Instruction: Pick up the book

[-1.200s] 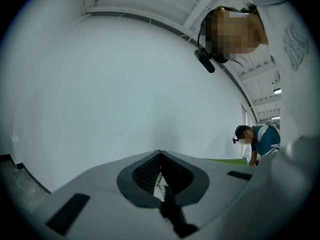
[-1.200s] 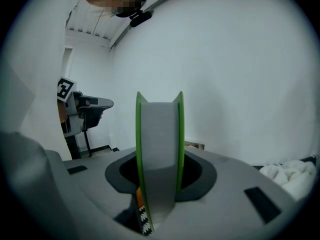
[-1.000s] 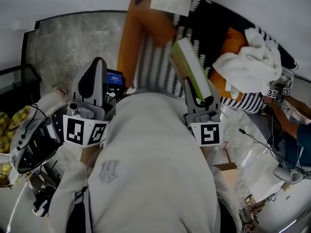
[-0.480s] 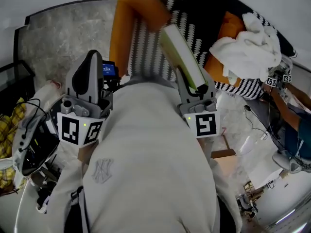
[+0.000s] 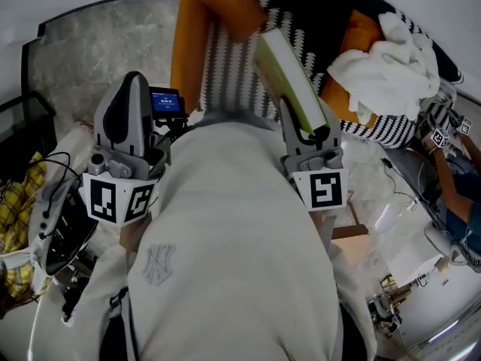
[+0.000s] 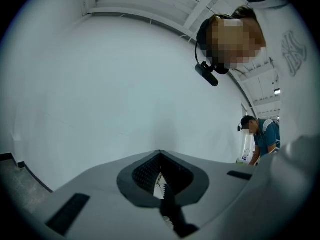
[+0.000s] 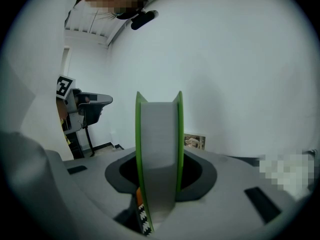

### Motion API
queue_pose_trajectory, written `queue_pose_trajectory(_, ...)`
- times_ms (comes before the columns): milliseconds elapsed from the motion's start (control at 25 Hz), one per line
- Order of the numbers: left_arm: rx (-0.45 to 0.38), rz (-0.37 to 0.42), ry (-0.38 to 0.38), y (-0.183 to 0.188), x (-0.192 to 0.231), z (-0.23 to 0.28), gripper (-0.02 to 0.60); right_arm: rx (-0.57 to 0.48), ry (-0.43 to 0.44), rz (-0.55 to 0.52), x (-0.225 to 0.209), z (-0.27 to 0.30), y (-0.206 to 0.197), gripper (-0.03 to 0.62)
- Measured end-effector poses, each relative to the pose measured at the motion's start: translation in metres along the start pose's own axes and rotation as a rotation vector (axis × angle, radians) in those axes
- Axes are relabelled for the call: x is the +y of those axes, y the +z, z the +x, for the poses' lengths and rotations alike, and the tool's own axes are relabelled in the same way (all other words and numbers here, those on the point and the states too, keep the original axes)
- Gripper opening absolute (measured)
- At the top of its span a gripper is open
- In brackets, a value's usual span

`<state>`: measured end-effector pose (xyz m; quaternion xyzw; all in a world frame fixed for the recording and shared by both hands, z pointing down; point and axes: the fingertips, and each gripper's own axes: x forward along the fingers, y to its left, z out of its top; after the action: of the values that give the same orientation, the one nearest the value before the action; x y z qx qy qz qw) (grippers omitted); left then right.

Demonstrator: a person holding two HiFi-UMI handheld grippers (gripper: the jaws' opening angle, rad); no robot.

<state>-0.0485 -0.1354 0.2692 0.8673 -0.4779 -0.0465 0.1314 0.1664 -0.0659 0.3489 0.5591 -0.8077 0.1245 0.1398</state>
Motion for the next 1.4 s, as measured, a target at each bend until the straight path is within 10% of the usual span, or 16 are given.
queue_pose_trajectory(1400,-0.032,-0.013,0.039,0.011,0.038,0.036,0.009,-0.003,-0.004,-0.018,-0.021,0.047,0.022,0.146)
